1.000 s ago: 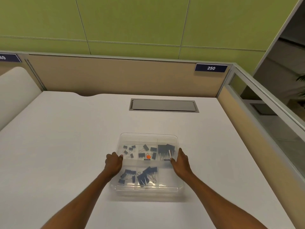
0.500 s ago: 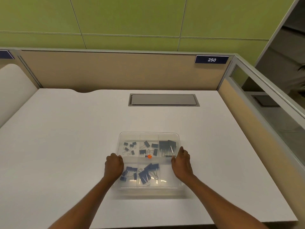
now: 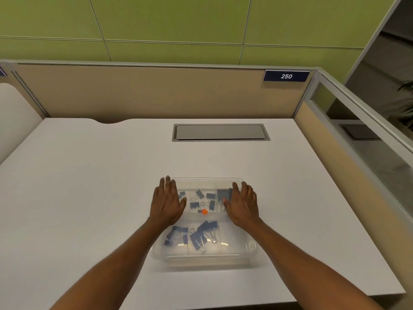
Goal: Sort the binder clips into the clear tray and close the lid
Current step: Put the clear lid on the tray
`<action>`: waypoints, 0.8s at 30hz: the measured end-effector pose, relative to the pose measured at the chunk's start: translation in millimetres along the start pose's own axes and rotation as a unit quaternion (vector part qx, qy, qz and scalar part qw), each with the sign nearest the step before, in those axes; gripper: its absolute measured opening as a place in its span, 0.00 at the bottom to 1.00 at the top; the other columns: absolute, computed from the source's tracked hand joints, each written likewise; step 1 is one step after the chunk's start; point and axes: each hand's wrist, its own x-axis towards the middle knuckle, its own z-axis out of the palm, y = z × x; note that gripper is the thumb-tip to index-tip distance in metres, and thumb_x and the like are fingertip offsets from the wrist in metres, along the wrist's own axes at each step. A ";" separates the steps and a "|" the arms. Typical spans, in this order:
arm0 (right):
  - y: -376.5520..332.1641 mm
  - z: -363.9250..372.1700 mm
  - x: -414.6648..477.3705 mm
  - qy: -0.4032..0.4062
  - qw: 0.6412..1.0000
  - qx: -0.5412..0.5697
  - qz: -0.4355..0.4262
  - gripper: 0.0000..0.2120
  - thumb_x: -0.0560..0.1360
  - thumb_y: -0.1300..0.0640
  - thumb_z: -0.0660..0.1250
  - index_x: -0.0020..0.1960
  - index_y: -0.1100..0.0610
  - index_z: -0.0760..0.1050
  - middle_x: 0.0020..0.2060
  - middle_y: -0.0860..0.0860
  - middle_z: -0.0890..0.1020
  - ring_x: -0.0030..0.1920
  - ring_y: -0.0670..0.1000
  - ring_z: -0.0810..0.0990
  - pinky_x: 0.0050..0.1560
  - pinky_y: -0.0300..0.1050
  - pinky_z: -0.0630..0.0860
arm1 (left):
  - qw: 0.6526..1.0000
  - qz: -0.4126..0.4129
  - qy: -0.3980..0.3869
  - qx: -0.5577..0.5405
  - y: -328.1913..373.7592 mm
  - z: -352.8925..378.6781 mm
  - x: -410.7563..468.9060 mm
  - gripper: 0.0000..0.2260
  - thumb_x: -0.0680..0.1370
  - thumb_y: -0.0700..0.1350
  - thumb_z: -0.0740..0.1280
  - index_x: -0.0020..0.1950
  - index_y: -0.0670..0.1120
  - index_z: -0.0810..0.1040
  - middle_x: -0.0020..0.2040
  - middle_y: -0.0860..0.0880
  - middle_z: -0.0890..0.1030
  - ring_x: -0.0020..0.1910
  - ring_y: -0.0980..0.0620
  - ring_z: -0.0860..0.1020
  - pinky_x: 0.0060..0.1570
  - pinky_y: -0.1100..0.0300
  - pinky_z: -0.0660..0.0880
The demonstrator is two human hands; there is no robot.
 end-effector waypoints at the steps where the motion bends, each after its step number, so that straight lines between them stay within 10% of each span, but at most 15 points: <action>1: -0.4 0.5 4.8 -0.009 1.000 0.000 -0.004 0.33 0.77 0.39 0.54 0.74 0.57 0.55 0.73 0.61 0.59 0.72 0.62 0.59 0.72 0.57 0.58 | 1.000 0.007 -0.001 0.005 -1.3 1.2 4.8 0.34 0.77 0.61 0.44 0.75 0.39 0.47 0.77 0.39 0.48 0.75 0.41 0.47 0.73 0.46 0.50; 24: 2.4 11.3 35.9 -0.009 0.999 0.031 -0.032 0.37 0.76 0.35 0.53 0.75 0.59 0.53 0.75 0.59 0.56 0.75 0.59 0.52 0.74 0.52 0.51 | 1.000 0.016 0.001 -0.018 -16.1 18.6 37.5 0.33 0.76 0.58 0.46 0.75 0.38 0.51 0.76 0.38 0.54 0.75 0.41 0.51 0.73 0.49 0.47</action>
